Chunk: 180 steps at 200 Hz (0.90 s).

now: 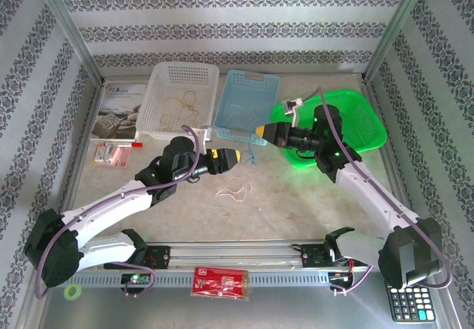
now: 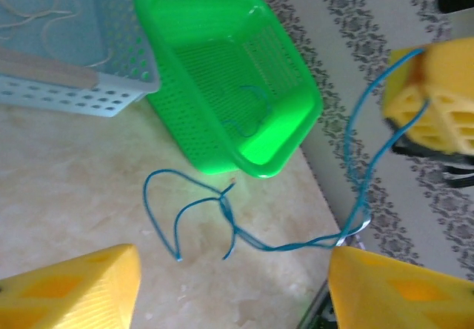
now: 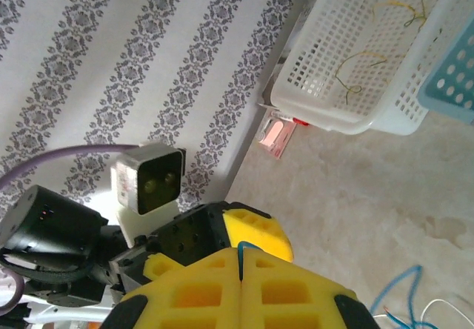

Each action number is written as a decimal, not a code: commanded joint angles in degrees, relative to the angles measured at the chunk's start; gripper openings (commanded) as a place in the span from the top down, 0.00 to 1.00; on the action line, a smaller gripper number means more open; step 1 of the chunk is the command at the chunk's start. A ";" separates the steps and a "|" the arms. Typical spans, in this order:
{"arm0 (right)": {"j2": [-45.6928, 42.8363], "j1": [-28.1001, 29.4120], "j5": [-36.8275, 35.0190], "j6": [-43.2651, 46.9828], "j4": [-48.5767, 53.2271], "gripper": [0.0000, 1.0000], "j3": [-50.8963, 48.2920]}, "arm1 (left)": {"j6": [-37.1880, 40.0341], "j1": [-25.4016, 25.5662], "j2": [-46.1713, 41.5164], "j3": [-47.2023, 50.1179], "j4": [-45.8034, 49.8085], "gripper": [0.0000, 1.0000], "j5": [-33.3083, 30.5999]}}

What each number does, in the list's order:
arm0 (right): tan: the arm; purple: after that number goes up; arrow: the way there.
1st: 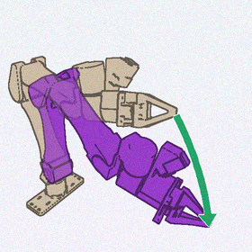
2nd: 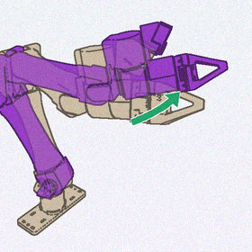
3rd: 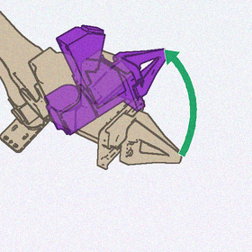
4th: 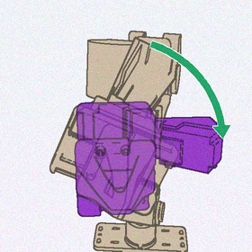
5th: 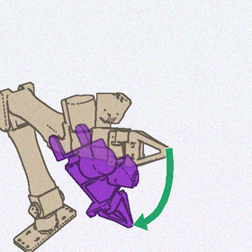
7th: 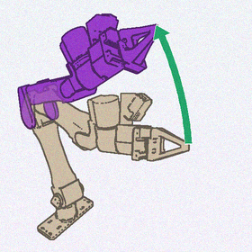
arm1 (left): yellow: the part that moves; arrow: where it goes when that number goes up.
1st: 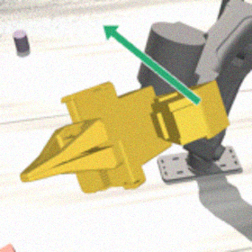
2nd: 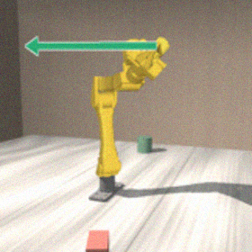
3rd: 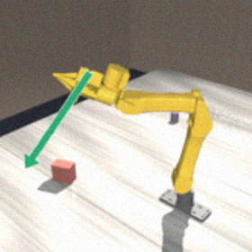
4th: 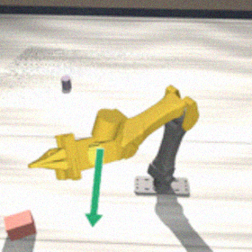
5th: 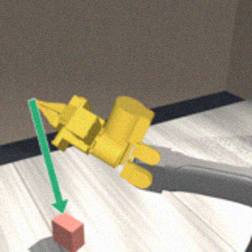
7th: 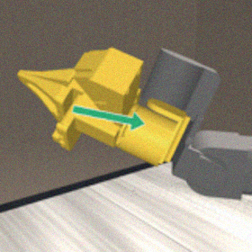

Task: Untangle the cables

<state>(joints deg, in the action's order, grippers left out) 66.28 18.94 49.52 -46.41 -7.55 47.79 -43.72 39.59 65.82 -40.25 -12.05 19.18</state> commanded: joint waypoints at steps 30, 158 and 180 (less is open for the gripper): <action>1.25 3.53 -0.48 1.67 -3.46 1.00 -1.80 | -0.36 -0.83 0.31 1.94 -13.50 0.42 4.00; 2.98 7.11 -1.20 1.69 -3.82 1.00 -1.07 | 1.81 -0.83 -0.31 1.26 -12.72 0.42 -0.62; 3.06 7.25 -1.33 1.63 -3.82 1.00 -0.96 | 1.74 -0.83 0.31 1.25 -13.19 0.42 -0.12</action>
<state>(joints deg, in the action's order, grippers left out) 68.93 25.52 48.73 -46.06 -9.72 46.33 -43.27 39.27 65.36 -38.89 -21.71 19.03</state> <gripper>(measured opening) 0.050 0.580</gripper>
